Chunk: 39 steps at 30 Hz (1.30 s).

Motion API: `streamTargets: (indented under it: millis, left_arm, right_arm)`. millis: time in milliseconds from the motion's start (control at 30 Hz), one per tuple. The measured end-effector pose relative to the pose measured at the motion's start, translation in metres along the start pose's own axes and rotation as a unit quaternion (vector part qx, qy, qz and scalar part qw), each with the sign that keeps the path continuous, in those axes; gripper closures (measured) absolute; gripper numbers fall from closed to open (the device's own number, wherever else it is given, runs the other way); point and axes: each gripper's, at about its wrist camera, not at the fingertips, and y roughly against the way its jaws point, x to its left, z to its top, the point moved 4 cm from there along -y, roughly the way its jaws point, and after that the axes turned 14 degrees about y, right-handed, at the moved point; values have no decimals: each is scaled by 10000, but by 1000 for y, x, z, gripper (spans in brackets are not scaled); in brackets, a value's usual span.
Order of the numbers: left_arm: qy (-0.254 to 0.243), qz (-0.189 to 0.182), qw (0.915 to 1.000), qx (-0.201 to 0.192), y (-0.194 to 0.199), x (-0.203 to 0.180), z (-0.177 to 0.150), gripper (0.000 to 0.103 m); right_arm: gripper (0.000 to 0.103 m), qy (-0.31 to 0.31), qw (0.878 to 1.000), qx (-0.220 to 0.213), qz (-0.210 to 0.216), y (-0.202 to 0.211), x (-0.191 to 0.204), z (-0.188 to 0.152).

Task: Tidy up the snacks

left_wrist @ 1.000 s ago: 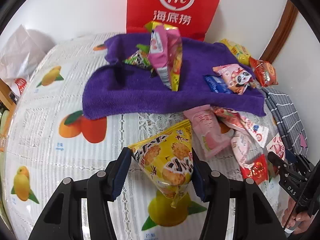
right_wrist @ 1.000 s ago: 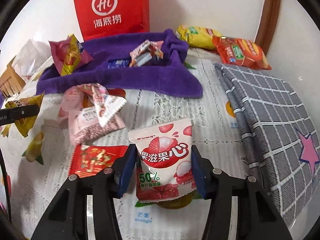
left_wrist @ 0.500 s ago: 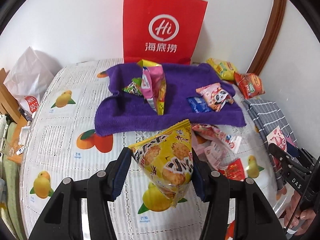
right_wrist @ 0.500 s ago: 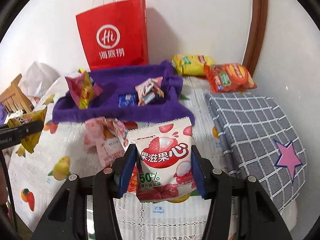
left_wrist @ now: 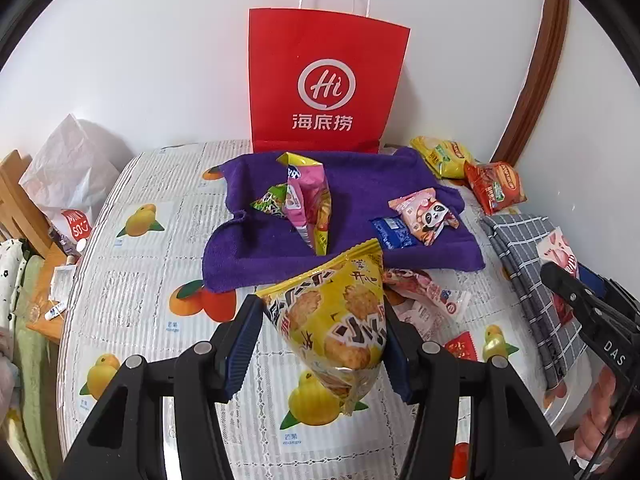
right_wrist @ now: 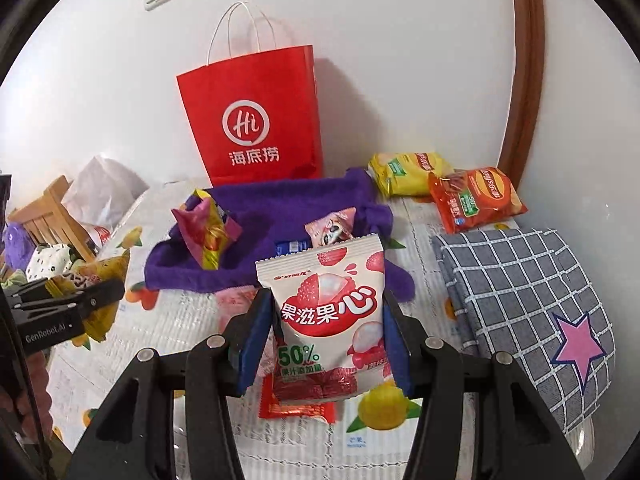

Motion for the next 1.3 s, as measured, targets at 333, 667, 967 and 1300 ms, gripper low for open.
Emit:
streamTargets:
  millis: [333,667,967,1300]
  left_arm:
    - [62,-10,10000,21,-7,6,14,49]
    - [117,-55,9999,58,-22,9,30,49]
    - [104,-92,9999,92,-33,10,40,49]
    - [166,-147,9996,173,-49,10,49,49]
  right_arm:
    - [51,-77,10000,45,-16,-12,-1,15]
    - [51,-103,9999,101,-43,-27,-4,29]
    - [51,-156,9997,124,-118,-38,-8,38]
    - [51,-210,9995,147,-160,-47,-12,44]
